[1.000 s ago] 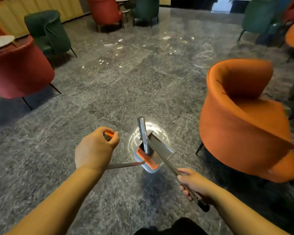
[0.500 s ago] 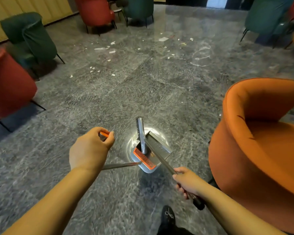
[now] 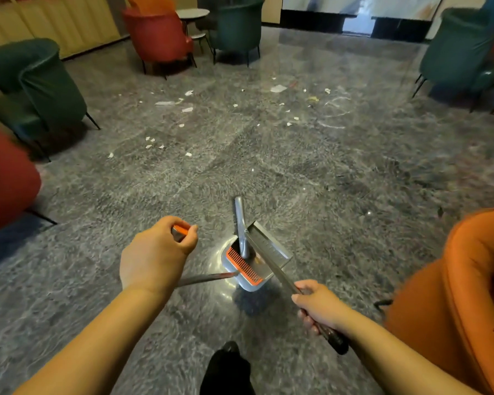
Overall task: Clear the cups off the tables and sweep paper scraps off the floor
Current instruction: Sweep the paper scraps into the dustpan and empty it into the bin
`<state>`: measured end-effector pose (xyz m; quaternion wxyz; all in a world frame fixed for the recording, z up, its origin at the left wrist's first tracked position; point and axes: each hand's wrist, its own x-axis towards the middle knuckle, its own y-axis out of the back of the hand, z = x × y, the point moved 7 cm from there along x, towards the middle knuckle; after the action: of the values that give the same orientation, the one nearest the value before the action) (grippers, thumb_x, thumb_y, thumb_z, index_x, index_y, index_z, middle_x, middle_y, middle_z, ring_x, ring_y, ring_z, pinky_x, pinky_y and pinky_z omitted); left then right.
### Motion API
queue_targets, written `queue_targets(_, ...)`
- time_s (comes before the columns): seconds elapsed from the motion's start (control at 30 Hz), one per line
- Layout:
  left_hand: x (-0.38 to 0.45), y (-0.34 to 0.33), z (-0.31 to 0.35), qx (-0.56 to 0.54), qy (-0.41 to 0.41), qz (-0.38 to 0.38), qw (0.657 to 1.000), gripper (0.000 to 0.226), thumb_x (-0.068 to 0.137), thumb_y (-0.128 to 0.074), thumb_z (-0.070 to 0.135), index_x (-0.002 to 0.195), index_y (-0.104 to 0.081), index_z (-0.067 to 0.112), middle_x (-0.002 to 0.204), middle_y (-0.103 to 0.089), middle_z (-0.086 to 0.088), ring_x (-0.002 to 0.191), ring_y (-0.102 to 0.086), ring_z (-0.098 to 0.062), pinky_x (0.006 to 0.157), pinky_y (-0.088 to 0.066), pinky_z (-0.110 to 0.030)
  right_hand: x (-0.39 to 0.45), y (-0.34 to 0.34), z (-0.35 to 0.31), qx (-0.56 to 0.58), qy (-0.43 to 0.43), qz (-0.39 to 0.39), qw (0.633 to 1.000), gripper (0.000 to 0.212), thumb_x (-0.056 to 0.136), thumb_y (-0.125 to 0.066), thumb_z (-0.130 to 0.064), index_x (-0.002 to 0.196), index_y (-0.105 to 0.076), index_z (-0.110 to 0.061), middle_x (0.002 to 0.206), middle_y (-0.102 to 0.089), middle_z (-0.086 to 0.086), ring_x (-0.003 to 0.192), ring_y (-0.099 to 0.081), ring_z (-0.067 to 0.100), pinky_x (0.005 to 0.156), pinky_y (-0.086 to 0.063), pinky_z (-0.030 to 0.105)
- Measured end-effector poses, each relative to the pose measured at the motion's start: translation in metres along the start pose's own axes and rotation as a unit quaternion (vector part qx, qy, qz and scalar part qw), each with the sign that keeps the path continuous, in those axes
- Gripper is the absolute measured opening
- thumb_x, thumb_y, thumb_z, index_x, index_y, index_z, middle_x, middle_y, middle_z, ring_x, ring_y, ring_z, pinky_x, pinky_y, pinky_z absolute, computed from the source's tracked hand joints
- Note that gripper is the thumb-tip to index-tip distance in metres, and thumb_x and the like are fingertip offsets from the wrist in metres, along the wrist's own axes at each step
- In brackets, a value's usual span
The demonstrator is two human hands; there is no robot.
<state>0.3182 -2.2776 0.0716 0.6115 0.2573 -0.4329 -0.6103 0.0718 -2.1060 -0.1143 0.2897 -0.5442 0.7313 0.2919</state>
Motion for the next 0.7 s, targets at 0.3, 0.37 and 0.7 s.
queue_targets(0.3,0.199,-0.029,-0.007,0.000,-0.032,0.001,0.999,0.018,0.081,-0.067,0.050,0.074,-0.055,0.039,0.049,-0.037,0.026,0.053,-0.046,-0.016,0.047,-0.024,-0.017,0.125,-0.020,-0.154,0.039,0.013,0.021,0.999,0.024,0.098,-0.049,-0.014,0.120,-0.044,-0.023,0.052,-0.044,0.005,0.033,-0.037,0.010,0.036,-0.030,0.015)
queue_targets(0.37,0.236,-0.038,-0.010,0.003,-0.028,-0.002,1.000,0.016,0.083,-0.066,0.050,0.076,-0.057,0.038,0.050,-0.039,0.026,0.054,-0.043,-0.014,0.047,-0.025,-0.017,0.150,-0.022,-0.185,0.043,0.012,0.015,0.999,0.025,0.098,-0.047,-0.012,0.120,-0.043,-0.024,0.051,-0.043,0.004,0.033,-0.036,0.010,0.037,-0.029,0.014)
queue_targets(0.7,0.428,-0.106,-0.011,0.022,0.022,0.006,0.999,0.018,0.083,-0.061,0.055,0.078,-0.057,0.039,0.064,-0.062,0.012,0.064,-0.058,-0.022,0.051,-0.036,-0.028,0.310,-0.003,-0.354,-0.019,0.018,-0.027,0.999,0.019,0.097,-0.047,-0.012,0.114,-0.048,-0.021,0.054,-0.046,0.003,0.036,-0.039,0.010,0.036,-0.031,0.018)
